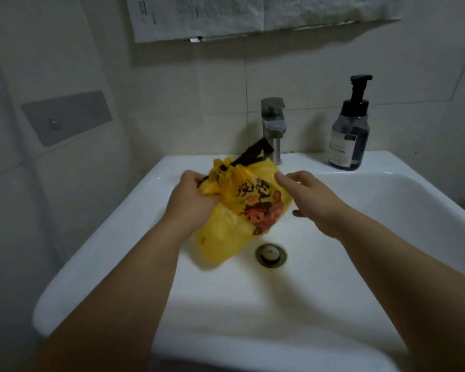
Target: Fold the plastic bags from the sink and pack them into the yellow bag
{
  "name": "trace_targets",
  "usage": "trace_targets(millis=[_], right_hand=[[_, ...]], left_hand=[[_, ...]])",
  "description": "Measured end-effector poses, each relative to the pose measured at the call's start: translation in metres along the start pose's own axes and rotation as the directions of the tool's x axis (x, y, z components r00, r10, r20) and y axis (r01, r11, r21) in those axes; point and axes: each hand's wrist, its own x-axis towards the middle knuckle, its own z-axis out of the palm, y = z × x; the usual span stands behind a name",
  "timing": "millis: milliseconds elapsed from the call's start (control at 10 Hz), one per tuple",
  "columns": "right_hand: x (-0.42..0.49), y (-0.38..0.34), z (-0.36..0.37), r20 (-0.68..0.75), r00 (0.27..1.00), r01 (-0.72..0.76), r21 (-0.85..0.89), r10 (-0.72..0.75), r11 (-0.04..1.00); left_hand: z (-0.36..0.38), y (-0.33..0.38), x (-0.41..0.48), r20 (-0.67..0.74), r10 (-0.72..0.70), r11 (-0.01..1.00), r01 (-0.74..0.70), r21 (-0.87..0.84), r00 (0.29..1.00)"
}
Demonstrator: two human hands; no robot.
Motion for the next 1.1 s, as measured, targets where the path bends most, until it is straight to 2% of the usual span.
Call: trace_targets(millis=[200, 300, 400, 500, 600, 700, 800, 900, 1100], right_hand=[[0.026, -0.049, 0.02, 0.182, 0.975, 0.143, -0.068, -0.129, 0.987], [0.049, -0.06, 0.044, 0.112, 0.979, 0.173, -0.003, -0.171, 0.985], [0.068, -0.066, 0.056, -0.132, 0.95, 0.279, -0.048, -0.283, 0.959], [0.099, -0.078, 0.068, -0.357, 0.871, 0.32, -0.107, -0.337, 0.941], [0.116, -0.084, 0.073, -0.421, 0.828, 0.308, -0.212, -0.371, 0.928], [0.146, -0.082, 0.088, -0.286, 0.924, 0.183, -0.25, -0.253, 0.951], [0.159, -0.077, 0.096, -0.067, 0.989, 0.093, -0.424, -0.133, 0.901], [0.161, -0.077, 0.092, -0.009, 0.994, 0.093, -0.43, -0.108, 0.898], [0.133, -0.075, 0.076, -0.119, 0.964, 0.192, -0.308, -0.238, 0.932]], left_hand=[[-0.048, 0.018, 0.042, -0.088, 0.136, 0.98, -0.147, -0.134, 0.987], [-0.058, 0.014, 0.067, -0.208, 0.166, 0.974, -0.193, -0.115, 0.964], [-0.059, 0.009, 0.086, -0.343, 0.175, 0.978, -0.203, -0.048, 0.923], [-0.055, 0.005, 0.107, -0.421, 0.188, 0.981, -0.187, 0.042, 0.887], [-0.048, -0.004, 0.113, -0.42, 0.225, 0.973, -0.224, 0.052, 0.879], [-0.043, -0.03, 0.126, -0.261, 0.278, 0.956, -0.241, 0.166, 0.924], [-0.033, -0.049, 0.138, 0.184, 0.127, 0.952, -0.172, 0.253, 0.975], [-0.029, -0.047, 0.139, 0.295, 0.042, 0.939, -0.139, 0.316, 0.954], [-0.038, -0.03, 0.118, 0.114, 0.093, 0.975, -0.114, 0.19, 0.989]])
